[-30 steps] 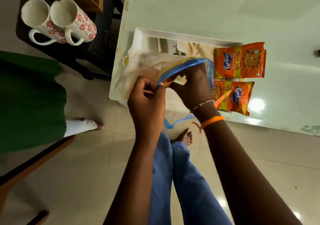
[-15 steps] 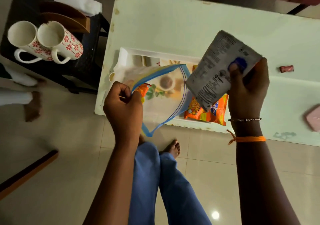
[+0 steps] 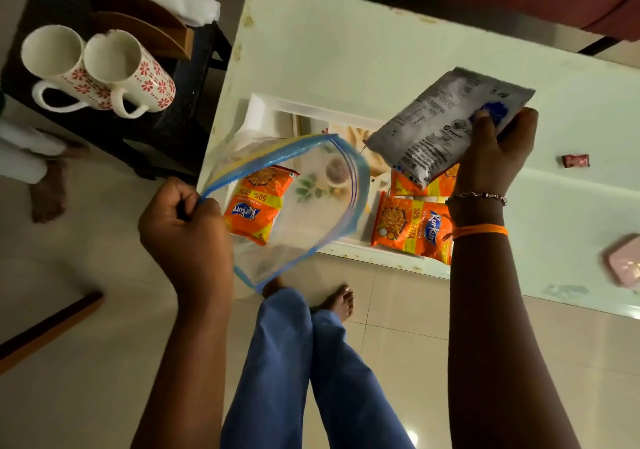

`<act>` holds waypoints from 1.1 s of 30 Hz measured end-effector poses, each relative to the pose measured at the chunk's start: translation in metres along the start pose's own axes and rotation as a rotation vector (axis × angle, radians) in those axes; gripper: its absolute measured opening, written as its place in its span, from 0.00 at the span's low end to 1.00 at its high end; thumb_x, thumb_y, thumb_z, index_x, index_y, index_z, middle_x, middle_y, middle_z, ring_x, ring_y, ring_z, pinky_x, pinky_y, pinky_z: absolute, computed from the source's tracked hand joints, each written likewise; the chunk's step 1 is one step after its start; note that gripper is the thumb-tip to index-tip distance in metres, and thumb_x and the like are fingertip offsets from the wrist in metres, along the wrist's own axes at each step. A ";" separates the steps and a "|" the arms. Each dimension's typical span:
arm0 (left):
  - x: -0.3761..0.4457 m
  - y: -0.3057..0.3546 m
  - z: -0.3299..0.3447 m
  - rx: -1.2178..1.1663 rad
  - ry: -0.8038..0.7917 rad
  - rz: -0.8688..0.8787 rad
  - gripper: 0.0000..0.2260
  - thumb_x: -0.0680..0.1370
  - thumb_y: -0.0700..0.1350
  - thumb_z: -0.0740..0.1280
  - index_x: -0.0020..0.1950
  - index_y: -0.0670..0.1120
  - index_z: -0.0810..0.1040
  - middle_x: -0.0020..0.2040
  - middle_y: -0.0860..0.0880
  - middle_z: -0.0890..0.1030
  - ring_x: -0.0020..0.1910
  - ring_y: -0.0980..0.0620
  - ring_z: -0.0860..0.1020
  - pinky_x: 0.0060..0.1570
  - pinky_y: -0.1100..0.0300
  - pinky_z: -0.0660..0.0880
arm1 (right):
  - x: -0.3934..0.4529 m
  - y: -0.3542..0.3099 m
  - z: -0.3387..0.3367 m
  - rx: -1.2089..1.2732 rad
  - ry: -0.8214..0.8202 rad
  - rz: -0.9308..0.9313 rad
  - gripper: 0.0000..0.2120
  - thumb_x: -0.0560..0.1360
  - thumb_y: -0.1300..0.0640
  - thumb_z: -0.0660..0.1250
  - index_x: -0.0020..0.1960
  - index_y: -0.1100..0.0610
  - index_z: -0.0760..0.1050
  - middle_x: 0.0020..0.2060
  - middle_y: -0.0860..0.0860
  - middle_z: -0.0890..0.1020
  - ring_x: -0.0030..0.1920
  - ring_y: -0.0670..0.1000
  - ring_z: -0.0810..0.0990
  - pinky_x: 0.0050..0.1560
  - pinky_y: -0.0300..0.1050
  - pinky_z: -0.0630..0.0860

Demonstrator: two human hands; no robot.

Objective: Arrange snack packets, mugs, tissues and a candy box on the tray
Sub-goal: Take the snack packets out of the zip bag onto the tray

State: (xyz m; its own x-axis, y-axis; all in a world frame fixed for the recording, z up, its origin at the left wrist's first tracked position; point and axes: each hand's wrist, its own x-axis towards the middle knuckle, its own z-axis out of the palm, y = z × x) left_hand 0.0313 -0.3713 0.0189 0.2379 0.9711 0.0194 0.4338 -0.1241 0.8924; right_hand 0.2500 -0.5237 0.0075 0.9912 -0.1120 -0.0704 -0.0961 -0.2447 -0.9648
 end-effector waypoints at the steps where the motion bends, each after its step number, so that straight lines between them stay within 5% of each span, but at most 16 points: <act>1: 0.003 -0.001 -0.002 0.004 0.010 -0.005 0.12 0.61 0.34 0.56 0.28 0.48 0.55 0.21 0.57 0.62 0.23 0.59 0.58 0.24 0.71 0.56 | 0.003 0.003 0.001 0.007 0.012 0.030 0.16 0.73 0.67 0.60 0.34 0.51 0.59 0.31 0.47 0.64 0.35 0.47 0.64 0.41 0.43 0.64; 6: 0.006 -0.001 -0.002 -0.009 -0.009 -0.030 0.12 0.61 0.34 0.57 0.28 0.47 0.55 0.22 0.55 0.61 0.24 0.58 0.57 0.26 0.67 0.56 | 0.001 0.023 0.020 -0.167 0.026 0.027 0.15 0.72 0.68 0.59 0.35 0.51 0.60 0.31 0.45 0.64 0.33 0.44 0.64 0.37 0.33 0.64; 10: -0.001 0.001 0.005 -0.015 -0.059 -0.079 0.13 0.63 0.33 0.59 0.28 0.47 0.57 0.26 0.50 0.59 0.24 0.58 0.59 0.25 0.68 0.59 | -0.012 0.043 0.052 -0.278 -0.003 0.092 0.10 0.73 0.67 0.61 0.45 0.57 0.61 0.34 0.49 0.72 0.41 0.55 0.73 0.45 0.46 0.68; 13: -0.006 -0.004 0.006 -0.016 -0.107 -0.094 0.15 0.64 0.32 0.60 0.28 0.48 0.58 0.26 0.50 0.60 0.24 0.58 0.60 0.24 0.70 0.60 | -0.020 0.051 0.082 -0.311 -0.121 0.114 0.14 0.72 0.67 0.62 0.48 0.56 0.57 0.45 0.64 0.78 0.50 0.63 0.78 0.47 0.49 0.68; 17: -0.009 -0.007 0.005 0.015 -0.161 -0.092 0.15 0.65 0.33 0.61 0.28 0.48 0.58 0.26 0.49 0.61 0.26 0.57 0.61 0.26 0.67 0.63 | -0.016 0.057 0.117 -0.373 -0.400 0.179 0.21 0.70 0.59 0.70 0.50 0.56 0.57 0.53 0.65 0.79 0.52 0.62 0.78 0.48 0.47 0.69; 21: -0.009 -0.006 0.005 -0.007 -0.196 -0.109 0.14 0.66 0.35 0.63 0.28 0.48 0.60 0.26 0.48 0.65 0.28 0.56 0.65 0.29 0.64 0.66 | -0.007 0.070 0.124 -0.352 -0.615 0.359 0.26 0.72 0.59 0.69 0.64 0.64 0.61 0.62 0.65 0.74 0.59 0.60 0.75 0.63 0.55 0.71; 23: -0.009 -0.003 0.005 -0.018 -0.215 -0.137 0.13 0.67 0.36 0.63 0.29 0.48 0.61 0.29 0.40 0.67 0.31 0.50 0.68 0.31 0.58 0.68 | -0.006 0.071 0.118 -0.325 -0.685 0.416 0.19 0.74 0.64 0.65 0.63 0.65 0.65 0.58 0.61 0.76 0.54 0.56 0.75 0.62 0.56 0.71; 25: -0.008 -0.002 0.006 -0.031 -0.231 -0.166 0.12 0.66 0.39 0.64 0.29 0.50 0.62 0.29 0.46 0.68 0.31 0.53 0.68 0.32 0.59 0.69 | -0.007 0.060 0.107 -0.230 -0.673 0.378 0.06 0.75 0.68 0.62 0.51 0.61 0.73 0.44 0.56 0.77 0.42 0.53 0.74 0.53 0.53 0.73; 29: -0.007 -0.002 0.010 -0.038 -0.234 -0.216 0.14 0.71 0.37 0.65 0.33 0.53 0.67 0.32 0.56 0.72 0.31 0.60 0.71 0.36 0.61 0.71 | -0.029 0.011 0.063 0.003 -0.528 0.216 0.13 0.74 0.65 0.61 0.33 0.55 0.74 0.28 0.49 0.76 0.27 0.47 0.76 0.34 0.39 0.75; 33: -0.005 0.001 0.011 -0.051 -0.219 -0.247 0.13 0.72 0.37 0.64 0.39 0.56 0.70 0.35 0.58 0.74 0.33 0.65 0.75 0.38 0.65 0.73 | -0.077 -0.002 0.038 0.152 -0.891 0.468 0.16 0.77 0.61 0.58 0.34 0.55 0.78 0.29 0.49 0.81 0.30 0.47 0.81 0.34 0.38 0.81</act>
State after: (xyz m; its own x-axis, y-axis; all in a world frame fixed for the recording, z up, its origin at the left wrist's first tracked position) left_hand 0.0402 -0.3784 0.0148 0.3141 0.9031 -0.2927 0.4588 0.1256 0.8796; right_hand 0.1777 -0.4784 0.0054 0.5699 0.6081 -0.5526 -0.5408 -0.2288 -0.8094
